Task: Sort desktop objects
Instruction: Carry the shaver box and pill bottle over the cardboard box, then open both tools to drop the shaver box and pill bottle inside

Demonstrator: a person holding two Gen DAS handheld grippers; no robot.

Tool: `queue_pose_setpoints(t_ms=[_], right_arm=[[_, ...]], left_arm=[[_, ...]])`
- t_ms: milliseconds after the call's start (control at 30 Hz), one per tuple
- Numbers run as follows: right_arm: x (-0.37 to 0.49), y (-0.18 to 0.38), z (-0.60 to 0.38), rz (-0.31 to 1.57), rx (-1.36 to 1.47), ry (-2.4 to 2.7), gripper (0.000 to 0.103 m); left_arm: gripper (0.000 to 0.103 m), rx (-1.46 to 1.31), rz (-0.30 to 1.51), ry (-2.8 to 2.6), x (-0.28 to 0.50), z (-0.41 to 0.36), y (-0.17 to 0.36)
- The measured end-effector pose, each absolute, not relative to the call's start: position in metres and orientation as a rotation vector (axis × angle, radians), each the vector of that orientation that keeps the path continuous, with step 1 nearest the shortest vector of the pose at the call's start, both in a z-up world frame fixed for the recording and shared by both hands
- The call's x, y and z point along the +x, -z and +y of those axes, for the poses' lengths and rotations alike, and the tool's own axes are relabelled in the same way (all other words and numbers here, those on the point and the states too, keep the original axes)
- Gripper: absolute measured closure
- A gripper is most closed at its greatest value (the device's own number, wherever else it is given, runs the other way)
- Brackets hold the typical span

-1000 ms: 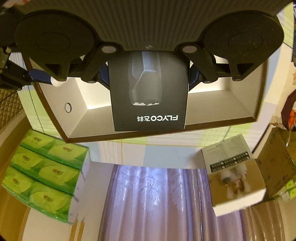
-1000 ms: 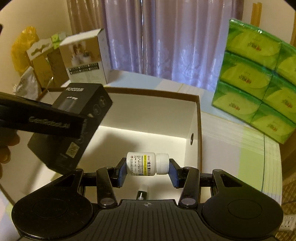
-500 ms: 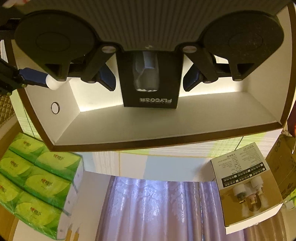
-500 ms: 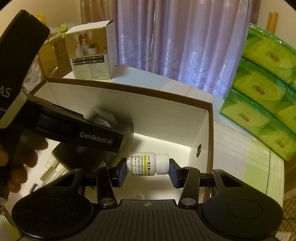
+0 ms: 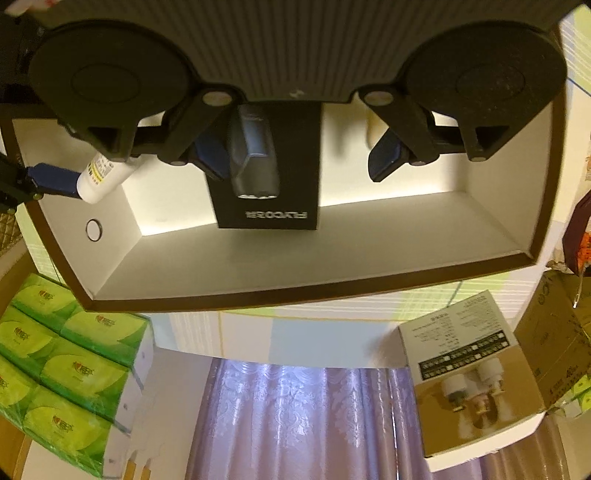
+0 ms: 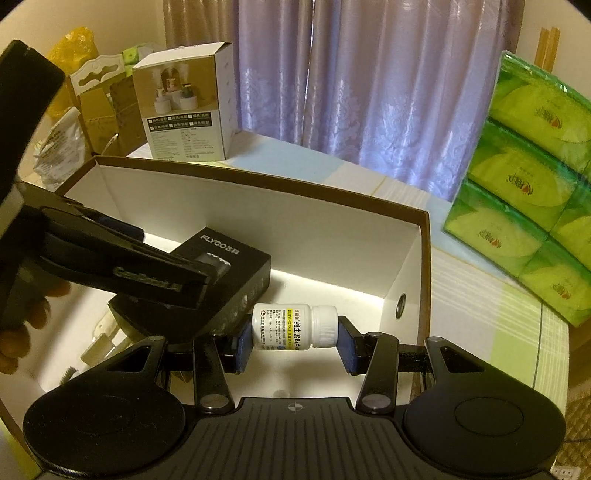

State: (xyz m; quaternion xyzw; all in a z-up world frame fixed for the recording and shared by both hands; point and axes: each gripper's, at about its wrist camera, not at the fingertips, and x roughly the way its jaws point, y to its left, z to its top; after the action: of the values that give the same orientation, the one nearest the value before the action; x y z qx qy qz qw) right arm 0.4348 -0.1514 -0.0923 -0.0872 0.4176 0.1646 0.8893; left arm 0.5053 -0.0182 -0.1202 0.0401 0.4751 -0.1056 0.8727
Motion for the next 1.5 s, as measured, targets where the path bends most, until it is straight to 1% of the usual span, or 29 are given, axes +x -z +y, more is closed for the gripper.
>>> queue_pose_setpoints(t_ms=[167, 200, 267, 300, 333, 400, 467, 733, 933, 1333, 1500], right_arm=[[0.437, 0.094, -0.148, 0.83, -0.193, -0.349, 0.059], [0.437, 0.093, -0.148, 0.825, -0.193, -0.347, 0.057], [0.436, 0.092, -0.148, 0.812, -0.19, -0.348, 0.047], [0.435, 0.091, -0.149, 0.808, -0.188, -0.354, 0.036], [0.434, 0.09, -0.149, 0.803, -0.188, -0.355, 0.033], [0.431, 0.087, -0.15, 0.8, -0.185, -0.359, 0.032], [0.428, 0.085, -0.152, 0.802, -0.173, -0.364, 0.03], [0.41, 0.077, -0.157, 0.804, -0.134, -0.373, 0.015], [0.397, 0.069, -0.159, 0.796, -0.108, -0.37, 0.009], [0.372, 0.051, -0.163, 0.778, -0.064, -0.364, 0.002], [0.357, 0.041, -0.164, 0.759, -0.057, -0.366, 0.002]], left_arm=[[0.02, 0.088, 0.984, 0.204, 0.504, -0.008, 0.115], [0.019, 0.09, 0.983, 0.201, 0.504, -0.006, 0.115], [0.019, 0.097, 0.982, 0.197, 0.503, -0.003, 0.114], [0.019, 0.101, 0.981, 0.196, 0.502, -0.002, 0.113], [0.018, 0.105, 0.981, 0.197, 0.501, -0.001, 0.112], [0.015, 0.117, 0.976, 0.195, 0.497, 0.0, 0.111], [0.014, 0.129, 0.969, 0.196, 0.494, 0.001, 0.108], [0.013, 0.156, 0.948, 0.218, 0.475, 0.003, 0.096], [0.01, 0.154, 0.932, 0.216, 0.461, 0.009, 0.084], [0.008, 0.149, 0.902, 0.207, 0.428, 0.021, 0.056], [0.008, 0.147, 0.883, 0.201, 0.411, 0.024, 0.044]])
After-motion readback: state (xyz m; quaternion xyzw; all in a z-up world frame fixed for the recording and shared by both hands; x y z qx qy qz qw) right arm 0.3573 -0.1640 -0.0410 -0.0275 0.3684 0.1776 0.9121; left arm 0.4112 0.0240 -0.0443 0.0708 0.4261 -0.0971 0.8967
